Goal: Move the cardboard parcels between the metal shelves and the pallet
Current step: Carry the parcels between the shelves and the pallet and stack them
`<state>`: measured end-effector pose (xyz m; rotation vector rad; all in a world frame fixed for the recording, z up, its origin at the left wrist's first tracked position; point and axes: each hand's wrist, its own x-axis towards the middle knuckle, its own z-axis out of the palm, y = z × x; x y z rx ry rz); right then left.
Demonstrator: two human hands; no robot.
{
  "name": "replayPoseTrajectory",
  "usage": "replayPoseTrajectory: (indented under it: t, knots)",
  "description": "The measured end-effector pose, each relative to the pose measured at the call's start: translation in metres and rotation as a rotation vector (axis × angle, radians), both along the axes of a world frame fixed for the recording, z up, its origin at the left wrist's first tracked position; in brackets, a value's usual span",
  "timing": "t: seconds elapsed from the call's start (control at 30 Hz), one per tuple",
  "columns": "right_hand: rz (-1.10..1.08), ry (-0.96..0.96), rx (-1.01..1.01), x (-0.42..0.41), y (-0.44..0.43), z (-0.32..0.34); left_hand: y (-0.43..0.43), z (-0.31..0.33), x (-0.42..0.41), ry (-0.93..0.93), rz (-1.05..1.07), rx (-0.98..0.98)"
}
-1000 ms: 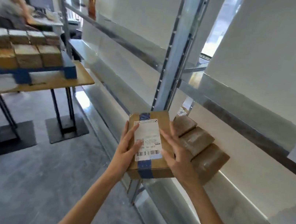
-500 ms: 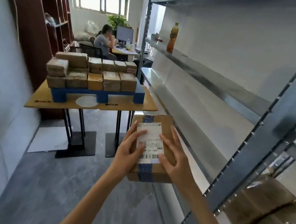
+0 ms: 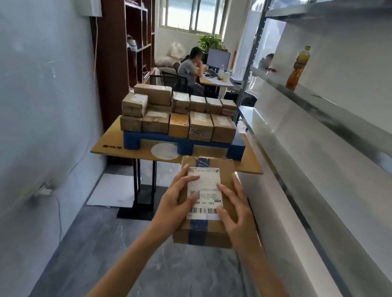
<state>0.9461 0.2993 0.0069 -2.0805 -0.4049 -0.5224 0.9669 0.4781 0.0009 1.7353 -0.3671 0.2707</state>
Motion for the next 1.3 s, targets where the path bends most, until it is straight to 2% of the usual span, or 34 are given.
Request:
replayPoseTrajectory:
  t: [0.8, 1.03, 1.3]
  knots:
    - [0.256, 0.12, 0.156, 0.399, 0.087, -0.016, 0.083, 0.009, 0.349, 0.089, 0.261, 0.022]
    - [0.274, 0.151, 0.175, 0.508, 0.133, -0.023, 0.129, 0.003, 0.457, 0.109, 0.224, -0.014]
    - [0.202, 0.141, 0.153, 0.636, 0.194, -0.038, 0.195, -0.012, 0.596, 0.086, 0.163, 0.074]
